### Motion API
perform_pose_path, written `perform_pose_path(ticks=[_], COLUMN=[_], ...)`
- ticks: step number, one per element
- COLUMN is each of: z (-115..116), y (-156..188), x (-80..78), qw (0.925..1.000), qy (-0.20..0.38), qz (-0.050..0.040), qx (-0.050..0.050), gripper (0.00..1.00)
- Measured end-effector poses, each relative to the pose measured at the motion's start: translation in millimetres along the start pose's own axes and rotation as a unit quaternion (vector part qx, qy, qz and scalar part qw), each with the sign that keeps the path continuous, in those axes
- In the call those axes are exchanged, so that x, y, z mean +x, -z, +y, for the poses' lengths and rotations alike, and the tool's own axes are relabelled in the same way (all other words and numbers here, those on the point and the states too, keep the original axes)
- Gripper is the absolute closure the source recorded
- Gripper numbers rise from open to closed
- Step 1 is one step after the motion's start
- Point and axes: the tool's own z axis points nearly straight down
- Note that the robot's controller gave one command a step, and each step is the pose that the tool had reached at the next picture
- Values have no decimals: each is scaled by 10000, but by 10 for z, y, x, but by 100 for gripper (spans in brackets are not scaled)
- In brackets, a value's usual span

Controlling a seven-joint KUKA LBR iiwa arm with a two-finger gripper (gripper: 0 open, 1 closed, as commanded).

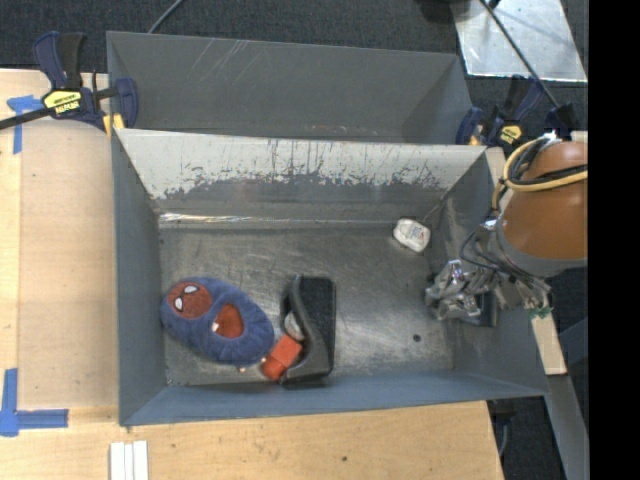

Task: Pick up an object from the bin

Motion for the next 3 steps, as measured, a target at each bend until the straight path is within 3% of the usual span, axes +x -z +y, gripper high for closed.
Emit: perform_pose_path(ticks=[1,2,3], z=[10,-63,482], y=[-10,-244,-64], x=[7,-30,-864], qw=[10000,9989,9897], qy=[-1,472,1435], qz=[12,9,-20], qx=[-10,-22,-16], gripper=[100,100,100])
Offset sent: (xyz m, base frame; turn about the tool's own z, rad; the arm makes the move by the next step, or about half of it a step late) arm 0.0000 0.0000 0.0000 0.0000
